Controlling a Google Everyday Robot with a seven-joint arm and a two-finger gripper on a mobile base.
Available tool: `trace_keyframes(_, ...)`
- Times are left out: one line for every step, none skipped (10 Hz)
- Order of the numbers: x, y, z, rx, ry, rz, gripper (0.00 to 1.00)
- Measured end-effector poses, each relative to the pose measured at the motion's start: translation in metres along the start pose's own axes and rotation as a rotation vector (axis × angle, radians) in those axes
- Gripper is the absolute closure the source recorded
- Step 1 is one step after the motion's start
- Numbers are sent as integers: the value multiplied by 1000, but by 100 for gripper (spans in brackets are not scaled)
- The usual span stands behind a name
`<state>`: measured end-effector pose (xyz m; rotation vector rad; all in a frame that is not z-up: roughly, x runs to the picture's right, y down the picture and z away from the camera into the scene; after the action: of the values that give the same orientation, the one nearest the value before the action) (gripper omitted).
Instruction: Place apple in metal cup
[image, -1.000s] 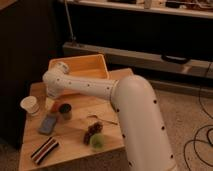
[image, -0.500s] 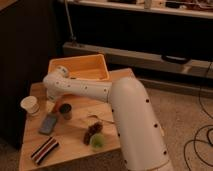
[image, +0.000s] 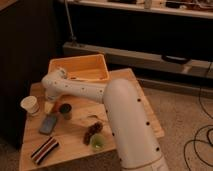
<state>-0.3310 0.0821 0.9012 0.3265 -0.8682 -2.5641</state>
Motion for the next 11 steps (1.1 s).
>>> trace_keyframes(-2, -1, 4, 5, -11, 0, 43)
trace_keyframes(-2, -3, 7, 7, -25, -4, 55)
trace_keyframes(-2, -4, 7, 5, -32, -9, 63)
trace_keyframes(-1, -4, 5, 2, -39, -15, 72)
trace_keyframes(-1, -5, -3, -5, -40, -20, 84)
trace_keyframes(0, -5, -13, -14, -34, -21, 93)
trace_keyframes(-1, -5, -25, -23, -28, -22, 98)
trace_keyframes(-1, -6, -48, -37, -6, -19, 100)
trace_keyframes(-6, -7, -72, -51, 27, -14, 100)
trace_keyframes(-15, -7, -97, -72, 60, -8, 100)
trace_keyframes(-25, -8, -122, -98, 102, 0, 100)
